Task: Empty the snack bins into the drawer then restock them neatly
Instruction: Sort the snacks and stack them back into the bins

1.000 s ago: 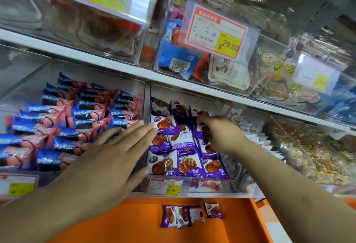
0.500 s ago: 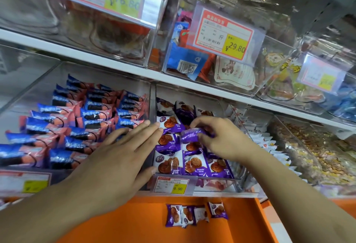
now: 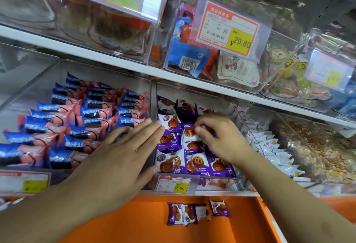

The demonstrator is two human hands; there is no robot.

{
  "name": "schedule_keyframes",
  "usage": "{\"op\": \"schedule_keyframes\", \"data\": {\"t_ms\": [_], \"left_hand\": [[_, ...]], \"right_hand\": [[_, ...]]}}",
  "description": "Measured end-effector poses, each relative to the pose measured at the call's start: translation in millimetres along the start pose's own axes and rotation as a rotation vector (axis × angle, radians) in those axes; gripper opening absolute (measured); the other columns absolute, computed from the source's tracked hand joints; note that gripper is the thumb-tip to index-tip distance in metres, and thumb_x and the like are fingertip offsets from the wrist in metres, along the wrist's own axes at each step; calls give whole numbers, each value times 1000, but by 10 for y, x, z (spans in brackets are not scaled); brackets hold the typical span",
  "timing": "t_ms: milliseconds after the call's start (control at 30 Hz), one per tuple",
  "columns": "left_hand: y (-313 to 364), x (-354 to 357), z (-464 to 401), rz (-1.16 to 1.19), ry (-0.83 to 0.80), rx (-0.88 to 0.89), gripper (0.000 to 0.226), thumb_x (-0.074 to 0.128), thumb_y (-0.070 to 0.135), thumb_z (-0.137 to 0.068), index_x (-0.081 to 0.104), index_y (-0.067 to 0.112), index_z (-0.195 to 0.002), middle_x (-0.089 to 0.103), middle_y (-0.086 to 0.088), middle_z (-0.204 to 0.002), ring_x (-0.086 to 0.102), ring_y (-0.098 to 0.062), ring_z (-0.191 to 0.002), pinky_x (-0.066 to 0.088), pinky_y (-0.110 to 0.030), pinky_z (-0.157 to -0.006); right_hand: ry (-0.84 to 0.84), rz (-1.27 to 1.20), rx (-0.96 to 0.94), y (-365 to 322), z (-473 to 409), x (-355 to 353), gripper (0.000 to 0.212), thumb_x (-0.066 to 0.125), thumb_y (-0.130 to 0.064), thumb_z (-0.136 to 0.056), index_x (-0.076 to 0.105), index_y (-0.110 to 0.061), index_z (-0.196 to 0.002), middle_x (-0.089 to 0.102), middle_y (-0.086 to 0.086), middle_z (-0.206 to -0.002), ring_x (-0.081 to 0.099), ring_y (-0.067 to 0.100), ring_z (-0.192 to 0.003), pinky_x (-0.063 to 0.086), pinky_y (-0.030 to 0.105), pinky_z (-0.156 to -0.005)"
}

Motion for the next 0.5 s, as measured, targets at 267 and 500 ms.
{"op": "schedule_keyframes", "data": {"t_ms": [267,500], "left_hand": [[10,-11,-4,1,-13,-10,80,24,66,-100,-11,33,-165,-14,16,-172,-13,-3,-157,2,-37,-124],[9,-9,-4,8,-17,-9,79,20,67,-100,-12,34,-164,-15,18,-171,-13,-2,-157,2,-38,-125]], "right_hand": [[64,79,134,65,-51,-174,38,74,-23,-92,58,-34,-125,69,-2,-115,66,23,-96,59,43,-81],[-9,-7,114,9,-293,233,33,66,-14,-97,64,-26,-127,69,2,-123,65,19,-100,56,35,-81]]}}
Point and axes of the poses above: each hand's wrist, its own z-axis away from the middle knuckle, its own x-axis out of the palm, y = z × x, the point moved 8 cm from there along -z, towards the middle knuckle
